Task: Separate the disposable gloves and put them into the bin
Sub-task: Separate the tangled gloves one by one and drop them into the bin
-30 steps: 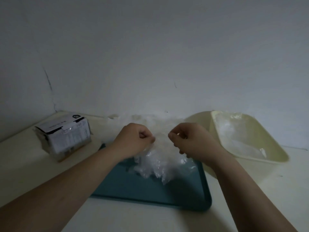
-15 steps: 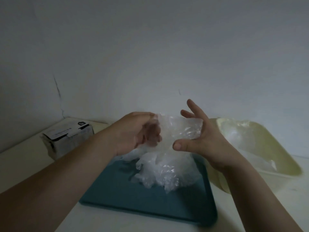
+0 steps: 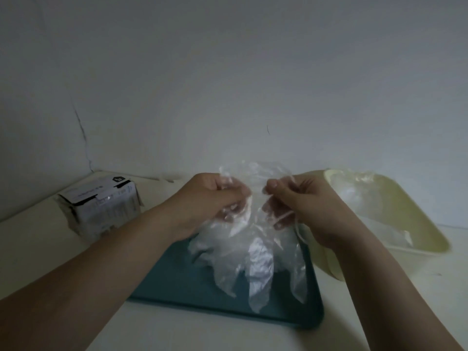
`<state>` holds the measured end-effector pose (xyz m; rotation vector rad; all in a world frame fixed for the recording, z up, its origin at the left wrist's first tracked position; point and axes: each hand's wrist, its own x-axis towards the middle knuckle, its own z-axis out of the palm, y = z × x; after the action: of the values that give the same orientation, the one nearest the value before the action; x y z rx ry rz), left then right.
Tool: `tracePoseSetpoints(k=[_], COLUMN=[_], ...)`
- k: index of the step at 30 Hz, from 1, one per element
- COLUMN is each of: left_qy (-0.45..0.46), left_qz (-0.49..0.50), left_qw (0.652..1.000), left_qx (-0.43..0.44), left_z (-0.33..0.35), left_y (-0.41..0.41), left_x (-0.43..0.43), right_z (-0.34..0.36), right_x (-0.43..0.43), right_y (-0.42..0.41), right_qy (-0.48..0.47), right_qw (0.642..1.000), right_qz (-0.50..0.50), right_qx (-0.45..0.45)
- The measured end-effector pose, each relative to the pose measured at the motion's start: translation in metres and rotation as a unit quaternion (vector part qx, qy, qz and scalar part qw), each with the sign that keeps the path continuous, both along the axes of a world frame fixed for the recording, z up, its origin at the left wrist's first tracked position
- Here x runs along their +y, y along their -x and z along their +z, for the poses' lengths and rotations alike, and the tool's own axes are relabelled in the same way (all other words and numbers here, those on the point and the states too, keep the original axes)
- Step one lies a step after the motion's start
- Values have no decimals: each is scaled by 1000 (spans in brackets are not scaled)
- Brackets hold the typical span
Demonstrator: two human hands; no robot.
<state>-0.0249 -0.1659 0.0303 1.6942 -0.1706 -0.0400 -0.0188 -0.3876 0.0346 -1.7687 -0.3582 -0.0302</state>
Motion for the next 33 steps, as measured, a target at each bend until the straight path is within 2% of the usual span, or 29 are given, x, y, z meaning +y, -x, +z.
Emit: tracePoseSetpoints(k=[2, 3, 5, 6, 8, 13, 18, 21, 23, 25, 27, 31, 33], left_qy=[-28, -107, -307, -367, -405, -298, -169, 17, 143, 206, 222, 109, 109], left_qz=[49, 70, 59, 36, 17, 67, 158, 175, 126, 65, 45, 54, 38], left_qw=[998, 990, 946, 927, 913, 951, 970, 984, 982, 974, 971, 990, 989], left_qx=[-31, -61, -90, -73, -49, -57, -78, -40, 13, 59, 80, 67, 94], left_z=[-8, -15, -28, -34, -48, -57, -29, -6, 8, 16, 16, 8, 3], left_y=[-6, -11, -16, -15, -17, -22, -25, -27, -22, -13, -8, -10, -9], left_x=[-2, -1, -1, -3, -7, -4, 6, 17, 25, 28, 25, 10, 3], right_z=[-1, -2, 0, 2, 3, 5, 17, 19, 19, 20, 22, 18, 14], right_x=[-3, -7, -11, -13, -13, -21, -38, -46, -46, -41, -33, -15, -10], right_y=[-9, -13, -14, -13, -11, -10, -3, 1, 1, 3, 8, 11, 12], right_qy=[91, 159, 236, 246, 265, 297, 184, 111, 85, 65, 38, 56, 77], right_qw=[985, 965, 943, 943, 943, 941, 972, 969, 971, 978, 984, 992, 993], right_qz=[-110, -153, -161, -150, -130, -39, 103, 203, 201, 168, 149, 86, 56], right_qx=[-92, -140, -173, -165, -152, -155, -100, -93, -101, -103, -91, -72, -71])
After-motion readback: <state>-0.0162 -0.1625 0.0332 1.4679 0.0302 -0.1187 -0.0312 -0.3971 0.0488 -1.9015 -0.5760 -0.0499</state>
